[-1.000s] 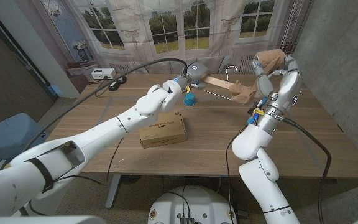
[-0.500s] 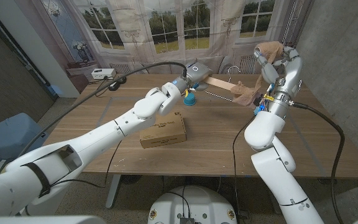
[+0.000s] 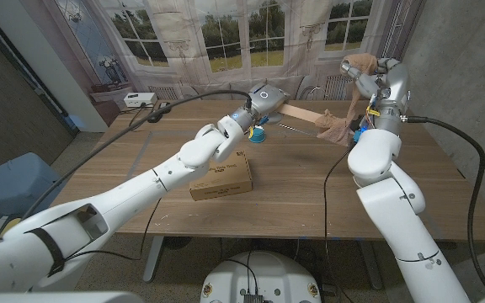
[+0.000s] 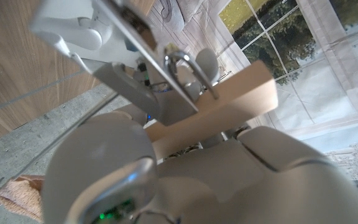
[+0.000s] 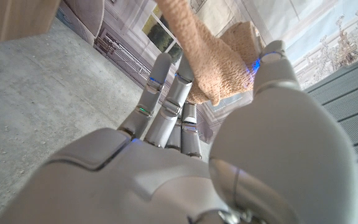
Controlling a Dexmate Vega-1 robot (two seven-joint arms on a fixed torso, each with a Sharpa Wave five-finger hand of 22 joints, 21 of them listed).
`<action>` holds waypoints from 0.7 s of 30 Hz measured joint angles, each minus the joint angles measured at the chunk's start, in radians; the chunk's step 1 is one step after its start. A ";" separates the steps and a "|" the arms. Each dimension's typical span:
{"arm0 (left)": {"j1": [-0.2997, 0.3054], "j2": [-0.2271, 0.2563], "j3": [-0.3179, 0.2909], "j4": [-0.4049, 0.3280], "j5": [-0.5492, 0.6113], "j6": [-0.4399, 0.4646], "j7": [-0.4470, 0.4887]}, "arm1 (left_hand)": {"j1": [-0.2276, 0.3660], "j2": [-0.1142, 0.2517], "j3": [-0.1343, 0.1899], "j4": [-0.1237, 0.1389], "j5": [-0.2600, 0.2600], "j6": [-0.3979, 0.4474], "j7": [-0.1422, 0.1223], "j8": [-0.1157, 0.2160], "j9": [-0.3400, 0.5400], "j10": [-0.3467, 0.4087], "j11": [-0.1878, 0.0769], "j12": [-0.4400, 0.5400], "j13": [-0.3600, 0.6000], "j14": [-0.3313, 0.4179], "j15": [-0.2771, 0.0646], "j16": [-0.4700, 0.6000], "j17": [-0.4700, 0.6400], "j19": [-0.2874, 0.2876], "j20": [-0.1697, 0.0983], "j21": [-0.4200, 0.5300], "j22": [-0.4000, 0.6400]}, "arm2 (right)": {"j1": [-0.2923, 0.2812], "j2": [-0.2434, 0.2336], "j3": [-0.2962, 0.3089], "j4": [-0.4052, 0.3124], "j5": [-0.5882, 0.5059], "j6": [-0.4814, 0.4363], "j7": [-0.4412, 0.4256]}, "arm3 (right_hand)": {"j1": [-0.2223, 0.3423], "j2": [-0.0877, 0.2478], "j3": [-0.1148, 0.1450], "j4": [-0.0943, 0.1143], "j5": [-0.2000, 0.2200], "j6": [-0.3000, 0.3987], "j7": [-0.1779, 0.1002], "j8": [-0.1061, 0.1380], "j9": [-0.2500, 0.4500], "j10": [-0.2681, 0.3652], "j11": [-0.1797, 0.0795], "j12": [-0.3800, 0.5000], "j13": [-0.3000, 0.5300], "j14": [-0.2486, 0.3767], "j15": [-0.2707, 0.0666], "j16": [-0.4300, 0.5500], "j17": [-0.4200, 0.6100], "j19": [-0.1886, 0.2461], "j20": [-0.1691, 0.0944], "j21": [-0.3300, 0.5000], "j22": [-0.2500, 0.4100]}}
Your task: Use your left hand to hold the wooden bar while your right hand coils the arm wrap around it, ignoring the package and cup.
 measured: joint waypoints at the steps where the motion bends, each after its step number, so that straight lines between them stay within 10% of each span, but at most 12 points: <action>1: 0.003 0.001 -0.002 -0.001 0.003 0.000 0.011 | -0.003 0.000 0.000 0.000 0.000 -0.002 -0.002 0.001 0.003 -0.001 -0.001 0.002 0.000 0.000 0.000 0.000 0.001 0.000 0.000 0.000 0.000 | 0.010 -0.010 0.001 -0.013 0.012 -0.029 0.010 | 0.000 0.000 0.000 0.000 0.000 0.000 0.000 0.000 0.000 0.000 0.000 0.000 0.000 0.000 0.000 -0.003 0.000 0.000 0.000 0.000 0.000; 21: 0.044 0.010 -0.026 -0.007 0.021 -0.018 0.158 | -0.010 -0.005 -0.007 0.007 0.014 -0.014 -0.011 0.032 0.046 -0.012 -0.008 0.037 0.005 -0.002 -0.002 0.009 -0.003 0.000 0.000 -0.012 -0.005 | 0.171 -0.151 0.000 -0.131 0.184 -0.469 0.073 | 0.000 0.000 0.000 0.000 0.003 0.009 0.002 -0.016 -0.013 0.000 0.000 -0.024 0.072 -0.017 0.013 -0.019 -0.018 -0.018 -0.003 -0.008 0.000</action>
